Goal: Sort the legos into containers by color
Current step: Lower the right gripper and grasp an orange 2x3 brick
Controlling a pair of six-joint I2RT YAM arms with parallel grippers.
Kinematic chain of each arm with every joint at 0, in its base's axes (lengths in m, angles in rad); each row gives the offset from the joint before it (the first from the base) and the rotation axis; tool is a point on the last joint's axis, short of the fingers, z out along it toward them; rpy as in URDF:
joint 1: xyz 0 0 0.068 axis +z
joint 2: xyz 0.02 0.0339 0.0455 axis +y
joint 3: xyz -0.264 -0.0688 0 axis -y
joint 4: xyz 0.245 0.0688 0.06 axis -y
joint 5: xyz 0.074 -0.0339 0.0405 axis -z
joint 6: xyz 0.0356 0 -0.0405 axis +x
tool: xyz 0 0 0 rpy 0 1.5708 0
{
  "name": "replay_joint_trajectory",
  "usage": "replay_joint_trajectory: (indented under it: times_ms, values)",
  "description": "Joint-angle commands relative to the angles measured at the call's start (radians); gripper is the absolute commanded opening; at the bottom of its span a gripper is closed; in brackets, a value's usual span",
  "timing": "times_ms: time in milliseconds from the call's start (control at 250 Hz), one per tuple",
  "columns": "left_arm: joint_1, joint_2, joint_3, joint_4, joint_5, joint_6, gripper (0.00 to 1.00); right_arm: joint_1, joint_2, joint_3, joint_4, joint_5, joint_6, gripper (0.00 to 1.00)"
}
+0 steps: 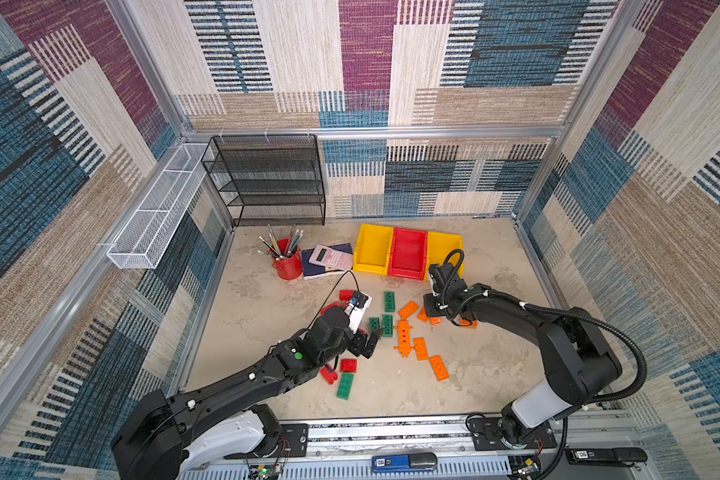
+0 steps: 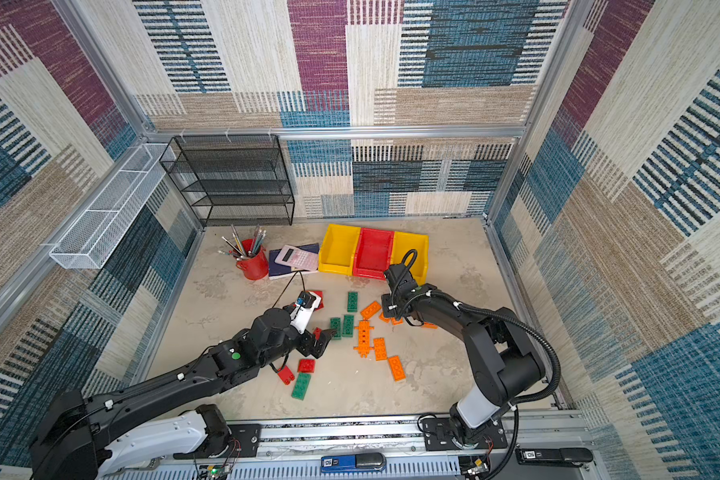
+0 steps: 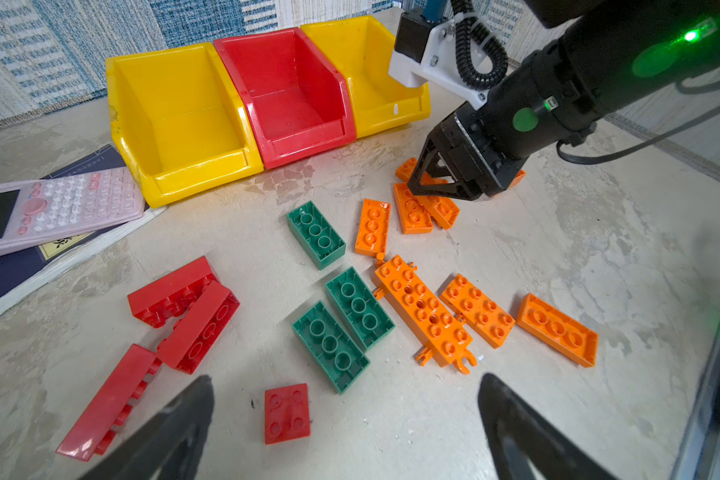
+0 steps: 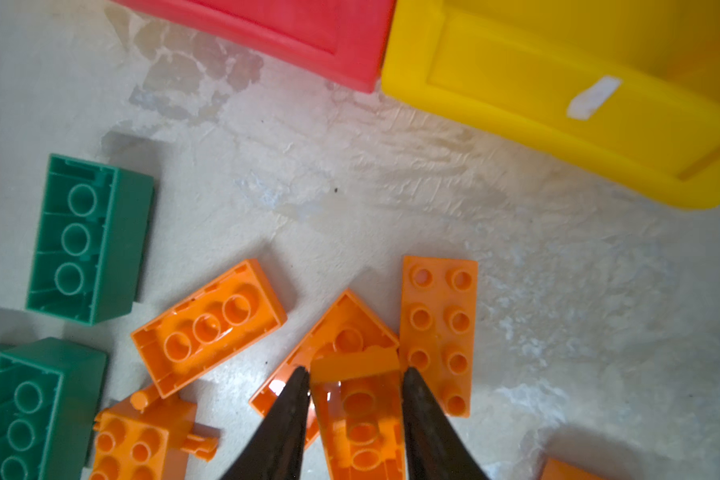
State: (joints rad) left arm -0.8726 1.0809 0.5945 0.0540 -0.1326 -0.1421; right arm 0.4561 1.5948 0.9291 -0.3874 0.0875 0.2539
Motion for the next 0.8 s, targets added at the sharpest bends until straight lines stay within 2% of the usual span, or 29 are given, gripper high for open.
replay_joint_trajectory:
  times_ms: [0,72,184,280,488,640,796]
  values:
    - [0.0,0.005,0.017,-0.019,-0.017,0.024,0.99,-0.001,0.005,0.022,-0.005,0.008,-0.001,0.4]
    - [0.0,0.005,0.019,-0.029,-0.019,0.022,0.99,-0.001,0.013,0.028,-0.029,-0.005,-0.007,0.43]
    - [0.0,-0.003,0.006,-0.032,-0.016,0.018,0.99,-0.001,-0.019,-0.019,-0.013,0.001,-0.007,0.59]
    - [0.0,0.002,-0.009,-0.012,-0.016,0.018,0.99,-0.001,-0.026,-0.04,0.014,-0.005,-0.018,0.61]
    - [0.0,0.032,0.012,-0.014,0.0,0.016,0.99,-0.001,0.025,-0.038,0.051,0.001,-0.027,0.53]
    - [0.0,0.028,0.015,-0.024,-0.001,0.017,0.99,-0.002,0.053,-0.026,0.067,0.006,-0.03,0.52]
    - [0.0,0.016,0.014,-0.039,-0.009,0.02,0.99,-0.004,0.074,-0.011,0.066,0.013,-0.027,0.39]
